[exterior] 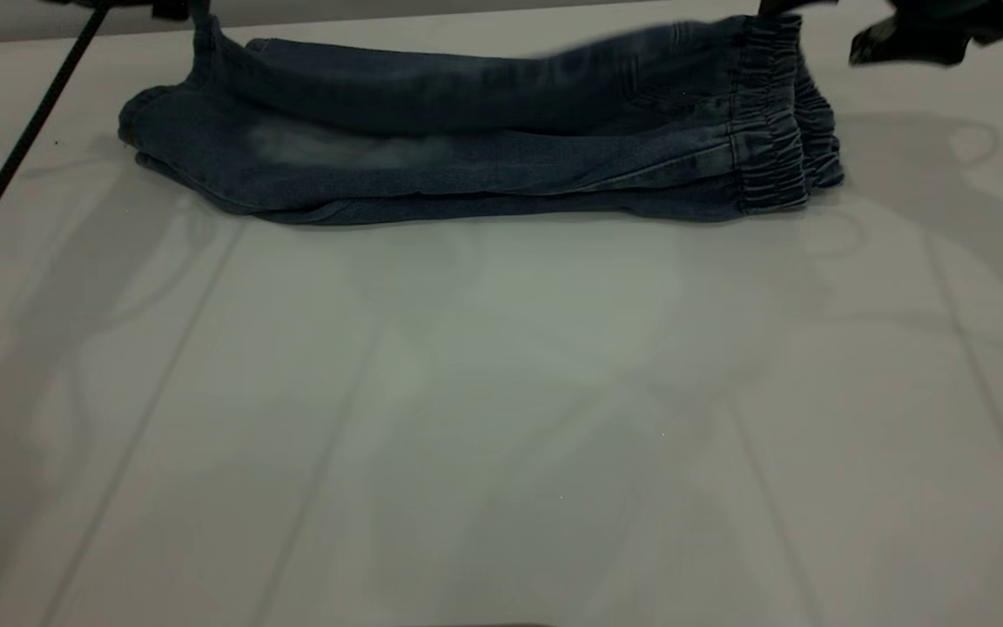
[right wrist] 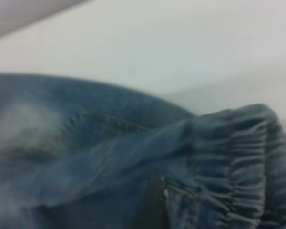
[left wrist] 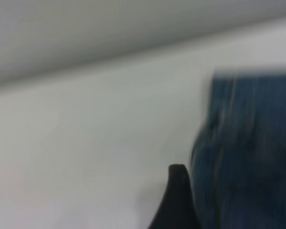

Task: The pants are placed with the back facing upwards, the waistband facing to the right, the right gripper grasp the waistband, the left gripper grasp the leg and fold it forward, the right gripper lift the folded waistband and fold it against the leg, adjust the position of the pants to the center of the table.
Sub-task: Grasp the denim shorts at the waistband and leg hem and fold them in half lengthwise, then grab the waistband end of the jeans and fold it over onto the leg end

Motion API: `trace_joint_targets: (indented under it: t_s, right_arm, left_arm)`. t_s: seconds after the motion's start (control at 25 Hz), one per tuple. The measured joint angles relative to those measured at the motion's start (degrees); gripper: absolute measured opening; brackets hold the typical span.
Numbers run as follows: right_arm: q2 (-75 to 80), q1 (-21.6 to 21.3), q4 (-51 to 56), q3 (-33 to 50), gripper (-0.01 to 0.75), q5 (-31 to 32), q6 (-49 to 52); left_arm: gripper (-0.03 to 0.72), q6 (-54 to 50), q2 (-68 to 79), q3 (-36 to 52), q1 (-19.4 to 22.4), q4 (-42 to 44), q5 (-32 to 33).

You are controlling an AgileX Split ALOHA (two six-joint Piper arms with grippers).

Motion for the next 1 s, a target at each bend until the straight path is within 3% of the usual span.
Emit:
trace_joint_targets:
  t_s: [0.12, 0.28, 0.44, 0.6, 0.8, 1.0]
  right_arm:
    - [-1.8, -2.0, -5.3, 0.0, 0.610, 6.0, 6.1]
    - [-2.2, -2.8, -16.5, 0.0, 0.594, 10.9, 17.5]
    - [-2.2, -2.8, -28.6, 0.0, 0.594, 11.7, 27.2]
    - [-1.6, -2.8, -33.6, 0.0, 0.594, 9.2, 27.7]
    - [0.9, -2.8, -32.4, 0.0, 0.594, 6.2, 22.0]
    - [4.0, -2.8, -24.4, -0.1, 0.594, 6.8, 12.7]
  left_arm:
    - [0.562, 0.1, -1.3, -3.4, -0.5, 0.0, 15.7]
    - [0.563, 2.2, -1.9, -7.5, -2.8, -0.2, 28.7]
    - [0.563, 5.9, -2.0, -8.2, -7.0, -0.3, 30.1]
    - [0.563, 8.3, -1.1, -8.2, -12.5, -0.4, 28.7]
    - [0.563, 7.9, 1.1, -8.2, -16.6, -0.8, 27.5]
    - [0.563, 5.6, 2.1, -8.2, -17.6, -0.9, 27.1]
